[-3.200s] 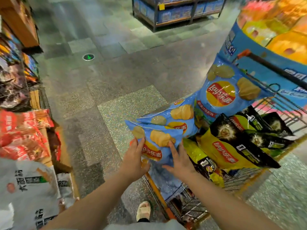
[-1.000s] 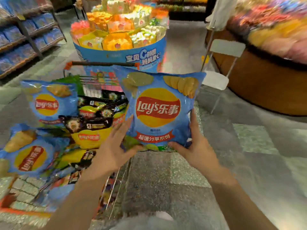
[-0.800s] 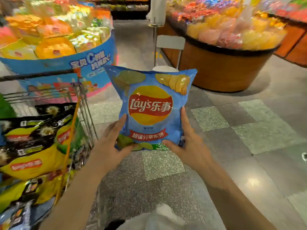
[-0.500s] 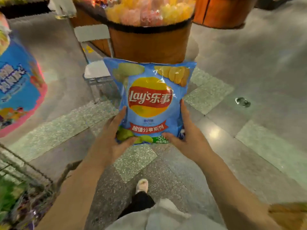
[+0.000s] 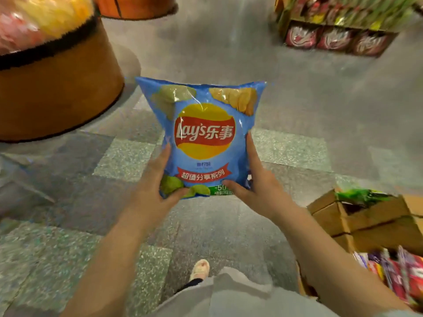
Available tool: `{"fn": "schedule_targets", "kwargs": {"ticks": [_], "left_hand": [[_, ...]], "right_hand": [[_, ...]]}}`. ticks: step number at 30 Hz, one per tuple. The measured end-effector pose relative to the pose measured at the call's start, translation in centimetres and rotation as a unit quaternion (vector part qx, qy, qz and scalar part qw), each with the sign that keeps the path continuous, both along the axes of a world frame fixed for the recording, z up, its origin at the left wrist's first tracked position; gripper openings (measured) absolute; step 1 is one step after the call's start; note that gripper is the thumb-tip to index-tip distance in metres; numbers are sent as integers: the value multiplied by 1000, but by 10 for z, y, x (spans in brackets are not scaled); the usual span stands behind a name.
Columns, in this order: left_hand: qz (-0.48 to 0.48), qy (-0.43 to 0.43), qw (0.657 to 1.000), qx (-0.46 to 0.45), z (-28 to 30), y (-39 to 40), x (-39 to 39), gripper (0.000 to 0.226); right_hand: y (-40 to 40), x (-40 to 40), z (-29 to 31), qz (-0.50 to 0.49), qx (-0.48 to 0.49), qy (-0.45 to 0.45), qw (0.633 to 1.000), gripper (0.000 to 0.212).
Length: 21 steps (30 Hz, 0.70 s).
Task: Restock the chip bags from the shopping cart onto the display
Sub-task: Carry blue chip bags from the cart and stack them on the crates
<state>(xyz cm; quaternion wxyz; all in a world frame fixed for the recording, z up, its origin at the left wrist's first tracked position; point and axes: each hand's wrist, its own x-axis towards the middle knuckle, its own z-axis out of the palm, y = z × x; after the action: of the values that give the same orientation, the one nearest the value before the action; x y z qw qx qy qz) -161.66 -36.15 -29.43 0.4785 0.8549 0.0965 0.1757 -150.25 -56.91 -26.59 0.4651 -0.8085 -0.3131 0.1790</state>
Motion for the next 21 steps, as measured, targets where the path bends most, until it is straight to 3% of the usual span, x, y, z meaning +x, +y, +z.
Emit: {"fn": "schedule_targets", "kwargs": {"ticks": [9, 17, 21], "left_hand": [[-167, 12, 986, 21, -4, 1, 155, 97], [-298, 39, 953, 49, -24, -45, 304, 110], [-326, 44, 942, 59, -15, -74, 394, 107]], "right_hand": [[-23, 72, 5, -207, -49, -10, 977, 99], [-73, 161, -15, -319, -79, 6, 944, 98], [-100, 235, -15, -349, -44, 18, 936, 97]]}}
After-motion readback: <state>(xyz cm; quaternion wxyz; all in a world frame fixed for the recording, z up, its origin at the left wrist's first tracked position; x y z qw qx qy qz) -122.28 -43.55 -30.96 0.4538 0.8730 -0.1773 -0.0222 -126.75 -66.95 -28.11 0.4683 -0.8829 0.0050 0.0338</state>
